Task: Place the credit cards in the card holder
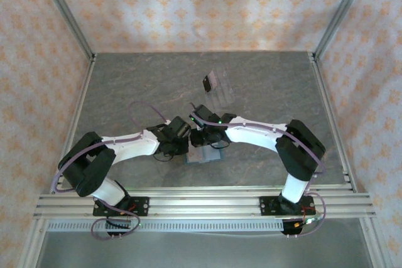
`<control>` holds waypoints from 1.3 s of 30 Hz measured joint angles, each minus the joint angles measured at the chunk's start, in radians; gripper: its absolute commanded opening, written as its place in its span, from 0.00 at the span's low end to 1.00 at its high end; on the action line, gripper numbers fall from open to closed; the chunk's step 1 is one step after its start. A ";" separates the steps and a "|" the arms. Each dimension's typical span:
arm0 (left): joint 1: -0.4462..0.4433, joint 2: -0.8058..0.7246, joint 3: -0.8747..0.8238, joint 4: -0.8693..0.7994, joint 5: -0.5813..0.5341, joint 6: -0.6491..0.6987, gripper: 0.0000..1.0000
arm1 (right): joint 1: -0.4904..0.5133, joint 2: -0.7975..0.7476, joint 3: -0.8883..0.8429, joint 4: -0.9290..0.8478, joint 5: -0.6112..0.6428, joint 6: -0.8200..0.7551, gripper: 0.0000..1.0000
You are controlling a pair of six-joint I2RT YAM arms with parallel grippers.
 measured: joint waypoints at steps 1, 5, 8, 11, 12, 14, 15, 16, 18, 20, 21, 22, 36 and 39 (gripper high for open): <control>0.000 0.000 0.000 0.000 0.000 0.000 0.00 | 0.000 0.000 -0.001 0.006 -0.013 0.004 0.25; 0.000 0.000 -0.003 0.004 0.000 -0.003 0.00 | -0.008 0.001 -0.006 0.014 -0.041 0.020 0.25; 0.000 0.000 -0.004 0.005 0.000 -0.003 0.00 | -0.011 0.005 -0.006 0.018 -0.055 0.027 0.24; 0.000 0.000 -0.004 0.006 0.000 -0.003 0.00 | -0.011 0.006 -0.006 0.018 -0.058 0.027 0.24; 0.000 0.000 -0.004 0.006 0.000 -0.003 0.00 | -0.011 0.006 -0.006 0.018 -0.058 0.027 0.24; 0.000 0.000 -0.004 0.006 0.000 -0.003 0.00 | -0.011 0.006 -0.007 0.018 -0.057 0.027 0.25; 0.000 0.000 -0.005 0.007 0.000 -0.003 0.00 | -0.011 0.006 -0.008 0.018 -0.057 0.027 0.25; 0.000 0.000 -0.005 0.007 0.000 -0.003 0.00 | -0.011 0.006 -0.009 0.018 -0.058 0.027 0.25; 0.000 0.000 -0.005 0.007 0.000 -0.003 0.00 | -0.011 0.006 -0.014 0.018 -0.060 0.027 0.26; 0.000 0.000 -0.005 0.007 0.000 -0.003 0.00 | -0.010 0.006 -0.022 0.018 -0.062 0.027 0.27; 0.000 0.000 -0.005 0.008 0.000 -0.003 0.00 | -0.011 0.006 -0.027 0.021 -0.065 0.030 0.29; 0.000 0.000 -0.005 0.008 0.000 -0.003 0.00 | -0.011 0.005 -0.035 0.026 -0.069 0.033 0.29; 0.000 0.000 -0.005 0.009 0.003 -0.003 0.00 | -0.035 -0.038 -0.085 0.023 -0.048 0.038 0.30; 0.000 0.000 -0.005 0.010 0.004 -0.003 0.00 | -0.035 -0.055 -0.088 0.002 -0.010 0.037 0.30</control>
